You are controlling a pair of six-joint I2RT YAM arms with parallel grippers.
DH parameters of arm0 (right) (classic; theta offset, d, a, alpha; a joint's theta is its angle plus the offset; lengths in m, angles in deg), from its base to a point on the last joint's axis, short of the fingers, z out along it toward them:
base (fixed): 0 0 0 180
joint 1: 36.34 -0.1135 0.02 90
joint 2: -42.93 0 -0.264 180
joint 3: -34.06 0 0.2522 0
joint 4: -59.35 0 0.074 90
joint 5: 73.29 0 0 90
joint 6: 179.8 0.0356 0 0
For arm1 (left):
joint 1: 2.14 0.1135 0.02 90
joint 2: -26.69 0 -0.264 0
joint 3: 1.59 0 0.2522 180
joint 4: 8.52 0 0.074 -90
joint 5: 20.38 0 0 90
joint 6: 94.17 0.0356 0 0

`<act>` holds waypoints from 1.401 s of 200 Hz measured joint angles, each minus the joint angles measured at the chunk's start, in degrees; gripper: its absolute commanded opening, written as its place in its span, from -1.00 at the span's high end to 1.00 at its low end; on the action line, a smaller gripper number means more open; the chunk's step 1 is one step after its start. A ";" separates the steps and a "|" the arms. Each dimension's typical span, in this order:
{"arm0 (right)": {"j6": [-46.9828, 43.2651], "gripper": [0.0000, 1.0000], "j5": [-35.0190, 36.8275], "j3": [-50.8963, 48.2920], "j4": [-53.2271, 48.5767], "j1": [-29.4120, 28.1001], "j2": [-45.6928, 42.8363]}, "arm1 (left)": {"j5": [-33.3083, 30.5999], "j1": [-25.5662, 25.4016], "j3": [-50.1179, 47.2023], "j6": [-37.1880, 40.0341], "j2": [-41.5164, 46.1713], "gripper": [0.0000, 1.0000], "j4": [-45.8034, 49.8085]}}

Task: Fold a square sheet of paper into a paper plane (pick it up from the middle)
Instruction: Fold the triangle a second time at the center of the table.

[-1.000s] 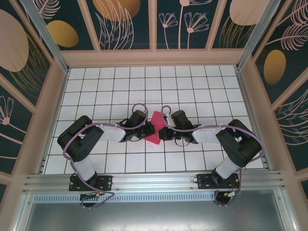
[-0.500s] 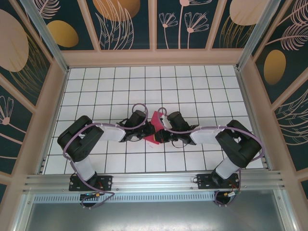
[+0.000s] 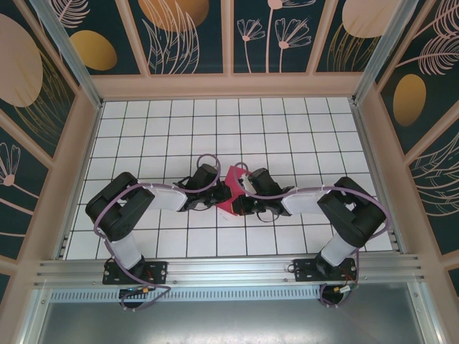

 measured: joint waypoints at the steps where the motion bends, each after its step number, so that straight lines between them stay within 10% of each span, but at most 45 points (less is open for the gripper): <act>1: 0.00 0.88 -0.02 0.00 0.00 0.00 0.04 | 0.02 0.00 -0.02 0.00 0.02 0.74 0.00; 280: 0.17 0.97 0.17 0.68 1.70 -0.13 2.64 | -5.46 -0.20 3.39 2.43 -0.22 0.68 5.18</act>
